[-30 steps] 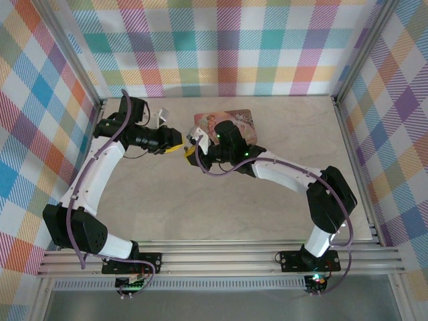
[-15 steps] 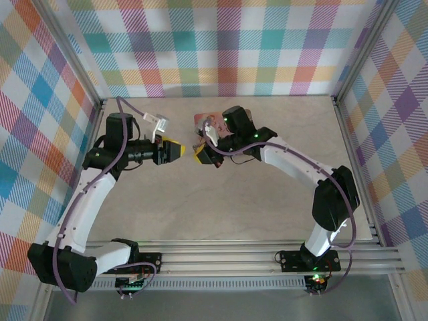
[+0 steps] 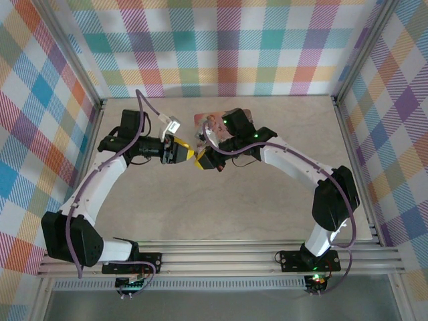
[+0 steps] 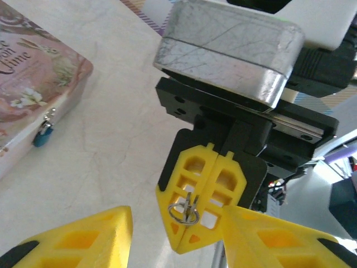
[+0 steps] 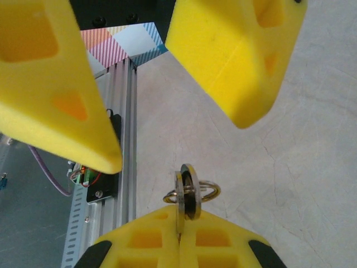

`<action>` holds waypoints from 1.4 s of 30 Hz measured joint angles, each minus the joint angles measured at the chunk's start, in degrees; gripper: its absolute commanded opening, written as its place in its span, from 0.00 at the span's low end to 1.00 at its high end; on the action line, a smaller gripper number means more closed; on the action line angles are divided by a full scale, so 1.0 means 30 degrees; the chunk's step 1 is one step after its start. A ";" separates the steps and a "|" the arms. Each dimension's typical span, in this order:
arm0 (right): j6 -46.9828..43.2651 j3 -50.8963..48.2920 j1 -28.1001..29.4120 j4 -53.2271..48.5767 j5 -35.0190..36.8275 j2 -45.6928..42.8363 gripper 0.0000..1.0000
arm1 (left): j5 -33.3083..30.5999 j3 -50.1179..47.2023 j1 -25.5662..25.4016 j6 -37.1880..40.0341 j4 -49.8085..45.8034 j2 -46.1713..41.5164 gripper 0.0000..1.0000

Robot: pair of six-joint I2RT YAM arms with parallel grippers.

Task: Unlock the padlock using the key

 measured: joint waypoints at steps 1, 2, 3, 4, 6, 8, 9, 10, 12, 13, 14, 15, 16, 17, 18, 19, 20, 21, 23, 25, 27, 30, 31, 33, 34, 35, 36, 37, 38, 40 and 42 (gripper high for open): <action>0.0000 0.0000 0.0000 0.0000 -0.0007 0.0000 0.00 | 0.0211 0.0102 -0.0007 0.0131 -0.0109 0.0095 0.45; 0.0007 0.0000 0.0000 0.0000 -0.0007 0.0000 0.00 | 0.0437 0.0240 -0.0007 0.0277 -0.0342 0.0204 0.44; 0.0007 0.0000 0.0000 0.0000 -0.0007 0.0000 0.00 | 0.0590 0.0335 -0.0007 0.0357 -0.0452 0.0291 0.44; 0.0007 0.0000 0.0000 0.0000 -0.0007 0.0007 0.00 | 0.0750 0.0459 -0.0015 0.0423 -0.0583 0.0408 0.44; 0.0015 0.0000 0.0000 0.0007 -0.0007 0.0007 0.00 | 0.0991 0.0648 -0.0080 0.0576 -0.0903 0.0619 0.43; 0.0022 0.0000 0.0000 0.0000 -0.0015 0.0007 0.00 | 0.1158 0.0663 -0.0240 0.0765 -0.1064 0.0787 0.42; 0.0022 0.0000 0.0000 0.0007 -0.0015 0.0007 0.00 | 0.1239 0.0670 -0.0328 0.0794 -0.1180 0.0860 0.41; 0.0022 0.0000 0.0000 0.0007 -0.0015 0.0007 0.00 | 0.1297 0.0670 -0.0415 0.0845 -0.1348 0.0962 0.41; 0.0022 0.0000 0.0000 0.0007 -0.0022 0.0007 0.00 | 0.1319 0.0678 -0.0605 0.0882 -0.1464 0.1158 0.39; 0.0022 0.0000 0.0000 0.0000 -0.0029 0.0015 0.00 | 0.1319 0.0678 -0.0670 0.0918 -0.1479 0.1246 0.36; 0.0029 0.0000 0.0000 0.0000 -0.0066 0.0015 0.00 | 0.1311 0.0678 -0.0736 0.0933 -0.1523 0.1319 0.31; 0.0036 0.0000 0.0000 0.0007 -0.0080 0.0015 0.00 | 0.1297 0.0685 -0.0758 0.0998 -0.1566 0.1370 0.23; 0.0073 0.0000 0.0000 0.0007 -0.0146 0.0015 0.00 | 0.1217 0.0699 -0.0758 0.1078 -0.1639 0.1399 0.11; 0.0087 0.0000 0.0000 0.0000 -0.0211 0.0015 0.00 | 0.1078 0.0736 -0.0758 0.1042 -0.1756 0.1435 0.03; 0.0102 0.0000 0.0000 -0.0007 -0.0248 0.0015 0.00 | 0.0933 0.0780 -0.0758 0.1049 -0.1792 0.1472 0.00; 0.0182 0.0000 0.0000 0.0000 -0.0197 0.0015 0.00 | 0.0816 0.0845 -0.0758 0.1056 -0.1858 0.1501 0.00; 0.0262 0.0000 0.0000 0.0000 -0.0146 0.0022 0.00 | 0.0678 0.0889 -0.0758 0.0845 -0.1887 0.1501 0.00; 0.0321 0.0000 0.0000 0.0007 -0.0109 0.0022 0.03 | 0.0532 0.0911 -0.0758 0.0743 -0.1880 0.1501 0.00; 0.0619 -0.0022 -0.0007 0.0182 0.0160 0.0022 0.20 | 0.0124 0.0984 -0.0758 0.0321 -0.1843 0.1501 0.00; 0.1224 -0.0248 -0.0102 0.0823 0.0408 0.0000 0.31 | -0.0561 0.0991 -0.0758 -0.0350 -0.1719 0.1501 0.00; 0.2404 -0.0954 -0.0284 0.2062 0.0525 -0.0160 0.41 | -0.1552 0.0874 -0.0721 -0.1464 -0.1122 0.1486 0.00; 0.5195 -0.2849 -0.1224 0.4357 0.0729 -0.0860 0.49 | -0.3228 0.0051 -0.0532 -0.4175 0.0605 0.1239 0.00; 0.6353 -0.3650 -0.1741 0.5253 0.0845 -0.1224 0.52 | -0.3723 -0.0386 -0.0423 -0.5326 0.1348 0.1166 0.00; 0.8648 -0.4932 -0.2608 0.6907 0.1202 -0.1843 0.56 | -0.4386 -0.1137 -0.0240 -0.7577 0.2725 0.1137 0.00; 0.9828 -0.5457 -0.3031 0.7606 0.1501 -0.2149 0.57 | -0.4750 -0.1515 -0.0189 -0.8845 0.3504 0.1137 0.00; 1.0928 -0.5865 -0.3417 0.8247 0.1851 -0.2404 0.58 | -0.5085 -0.1887 -0.0189 -1.0061 0.4262 0.1137 0.00; 1.1752 -0.6069 -0.3628 0.8604 0.2120 -0.2565 0.59 | -0.5413 -0.2244 -0.0160 -1.1293 0.5056 0.1122 0.00; 1.2670 -0.6207 -0.3759 0.9027 0.2441 -0.2718 0.59 | -0.5763 -0.2616 -0.0160 -1.2524 0.5836 0.1107 0.00; 1.3457 -0.6207 -0.3767 0.9355 0.2710 -0.2790 0.59 | -0.6084 -0.2943 -0.0160 -1.3741 0.6608 0.1071 0.00; 1.4841 -0.6207 -0.3694 0.9923 0.3337 -0.2922 0.59 | -0.6652 -0.3534 -0.0211 -1.5919 0.8087 0.0976 0.00; 1.6065 -0.6207 -0.3643 1.0207 0.4036 -0.3031 0.57 | -0.7096 -0.3927 -0.0255 -1.7682 0.9209 0.0801 0.00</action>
